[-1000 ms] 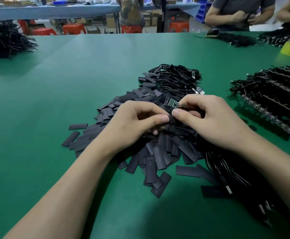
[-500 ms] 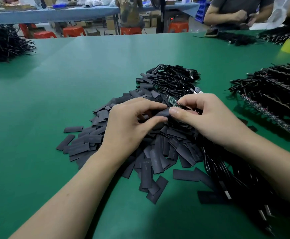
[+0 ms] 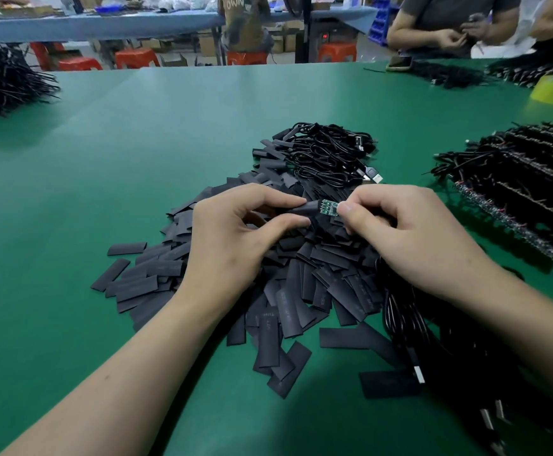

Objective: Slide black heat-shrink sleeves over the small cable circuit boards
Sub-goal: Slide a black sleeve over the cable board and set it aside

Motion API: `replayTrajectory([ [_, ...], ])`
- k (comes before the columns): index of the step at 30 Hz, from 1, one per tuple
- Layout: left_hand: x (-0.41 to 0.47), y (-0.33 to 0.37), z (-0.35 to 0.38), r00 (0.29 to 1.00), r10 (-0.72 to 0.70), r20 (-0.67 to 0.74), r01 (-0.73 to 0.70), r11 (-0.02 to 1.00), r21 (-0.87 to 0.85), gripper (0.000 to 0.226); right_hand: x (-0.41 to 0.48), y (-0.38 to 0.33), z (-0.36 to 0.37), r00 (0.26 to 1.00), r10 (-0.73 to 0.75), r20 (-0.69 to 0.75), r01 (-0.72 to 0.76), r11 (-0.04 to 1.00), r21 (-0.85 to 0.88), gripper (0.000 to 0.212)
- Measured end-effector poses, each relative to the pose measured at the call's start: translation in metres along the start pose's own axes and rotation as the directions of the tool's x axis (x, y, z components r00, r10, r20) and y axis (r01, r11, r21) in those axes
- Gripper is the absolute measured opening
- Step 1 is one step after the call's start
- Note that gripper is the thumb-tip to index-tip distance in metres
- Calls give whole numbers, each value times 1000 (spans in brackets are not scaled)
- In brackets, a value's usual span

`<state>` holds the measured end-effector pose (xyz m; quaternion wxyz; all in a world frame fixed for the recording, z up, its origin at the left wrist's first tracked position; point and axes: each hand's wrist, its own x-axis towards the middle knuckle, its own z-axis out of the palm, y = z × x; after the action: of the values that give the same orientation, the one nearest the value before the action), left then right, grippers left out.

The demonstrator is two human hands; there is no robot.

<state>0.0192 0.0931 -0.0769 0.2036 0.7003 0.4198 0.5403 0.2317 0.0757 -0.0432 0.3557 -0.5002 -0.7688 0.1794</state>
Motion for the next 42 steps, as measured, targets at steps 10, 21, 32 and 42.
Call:
replayTrajectory([
  [10, 2, 0, -5, 988, 141, 59, -149, 976, 158, 18, -4, -5, 3, 1000, 5, 2, -5, 994, -114, 35],
  [21, 3, 1, -12, 953, 246, 174, -283, 931, 232, 20, -1, 4, 0, 987, 72, 143, -74, 997, 10, 37],
  [32, 3, 5, -10, 941, 193, 278, -255, 944, 208, 23, -2, 6, 5, 988, 28, 155, -17, 997, -73, 33],
  [42, 2, 5, -5, 952, 166, 258, -221, 954, 201, 19, -2, 6, 5, 993, -20, 115, 21, 1000, -7, 12],
])
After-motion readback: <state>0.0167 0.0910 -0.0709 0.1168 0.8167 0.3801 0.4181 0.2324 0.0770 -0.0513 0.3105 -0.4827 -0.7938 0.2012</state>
